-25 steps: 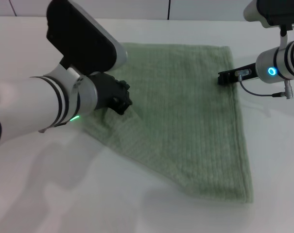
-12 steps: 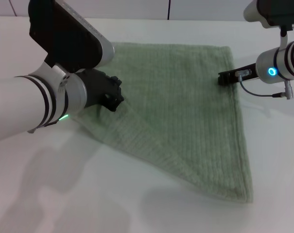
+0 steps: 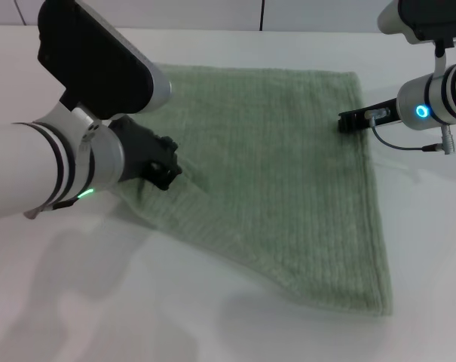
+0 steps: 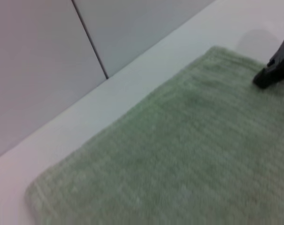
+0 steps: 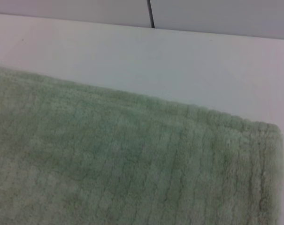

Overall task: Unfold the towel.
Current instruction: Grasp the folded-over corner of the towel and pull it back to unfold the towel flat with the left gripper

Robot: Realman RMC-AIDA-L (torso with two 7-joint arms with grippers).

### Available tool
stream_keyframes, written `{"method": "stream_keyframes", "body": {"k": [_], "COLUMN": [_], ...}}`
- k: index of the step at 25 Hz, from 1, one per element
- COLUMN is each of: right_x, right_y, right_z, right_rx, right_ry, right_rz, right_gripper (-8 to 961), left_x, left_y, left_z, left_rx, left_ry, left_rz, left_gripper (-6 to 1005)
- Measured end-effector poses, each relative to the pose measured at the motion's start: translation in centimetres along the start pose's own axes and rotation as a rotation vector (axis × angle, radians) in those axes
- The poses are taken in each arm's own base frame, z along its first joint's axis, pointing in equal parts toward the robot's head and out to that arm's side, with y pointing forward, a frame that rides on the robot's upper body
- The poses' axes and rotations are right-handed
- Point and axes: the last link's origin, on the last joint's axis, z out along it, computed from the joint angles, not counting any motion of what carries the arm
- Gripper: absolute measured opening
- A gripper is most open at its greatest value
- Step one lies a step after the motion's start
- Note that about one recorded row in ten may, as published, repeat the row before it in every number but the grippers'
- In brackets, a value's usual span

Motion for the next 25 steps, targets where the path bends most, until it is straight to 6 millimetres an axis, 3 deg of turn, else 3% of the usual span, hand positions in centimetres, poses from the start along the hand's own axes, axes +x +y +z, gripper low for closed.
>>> {"method": "stream_keyframes", "body": {"k": [25], "right_x": [0.1], "right_y": [-0.1], "right_z": [0.0], "right_rx": [0.002], "right_ry": [0.001], "right_rz": [0.008], "right_gripper": [0], "left_x": [-1.5], "left_y": [-0.7], "left_z": [-1.0], "left_rx": [-0.005], "left_ry": [-0.117], "left_rz": [-0.050], "left_gripper": [52]}}
